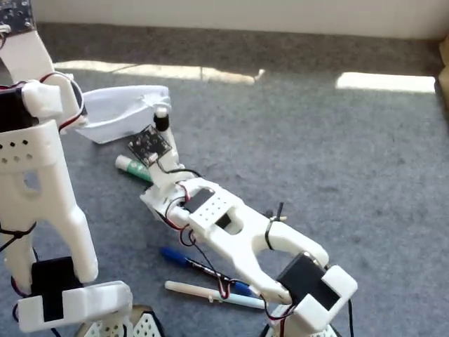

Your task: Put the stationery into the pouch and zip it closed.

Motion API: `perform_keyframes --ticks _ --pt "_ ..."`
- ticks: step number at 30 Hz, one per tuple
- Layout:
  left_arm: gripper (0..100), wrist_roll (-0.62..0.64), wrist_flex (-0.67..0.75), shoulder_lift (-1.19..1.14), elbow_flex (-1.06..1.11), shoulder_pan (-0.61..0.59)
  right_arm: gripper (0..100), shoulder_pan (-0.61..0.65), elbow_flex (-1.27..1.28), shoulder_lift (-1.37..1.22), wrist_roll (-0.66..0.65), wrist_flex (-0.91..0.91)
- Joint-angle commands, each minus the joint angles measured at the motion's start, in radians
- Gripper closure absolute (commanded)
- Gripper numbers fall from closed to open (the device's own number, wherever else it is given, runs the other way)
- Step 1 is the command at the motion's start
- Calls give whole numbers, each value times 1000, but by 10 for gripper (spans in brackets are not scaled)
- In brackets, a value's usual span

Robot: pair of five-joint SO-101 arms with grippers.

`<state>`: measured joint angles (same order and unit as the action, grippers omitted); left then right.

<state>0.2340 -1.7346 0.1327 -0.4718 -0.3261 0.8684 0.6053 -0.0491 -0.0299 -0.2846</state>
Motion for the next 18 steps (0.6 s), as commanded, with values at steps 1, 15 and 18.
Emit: perform_keyframes --ticks 1,15,18 --pt "993 26 40 18 -8 -36 875 -27 -74 -42 -14 42" --pt "993 23 40 10 -8 -38 872 -61 -191 -143 -14 38" --pt "993 23 41 10 -7 -38 871 -64 -186 -107 -83 38"
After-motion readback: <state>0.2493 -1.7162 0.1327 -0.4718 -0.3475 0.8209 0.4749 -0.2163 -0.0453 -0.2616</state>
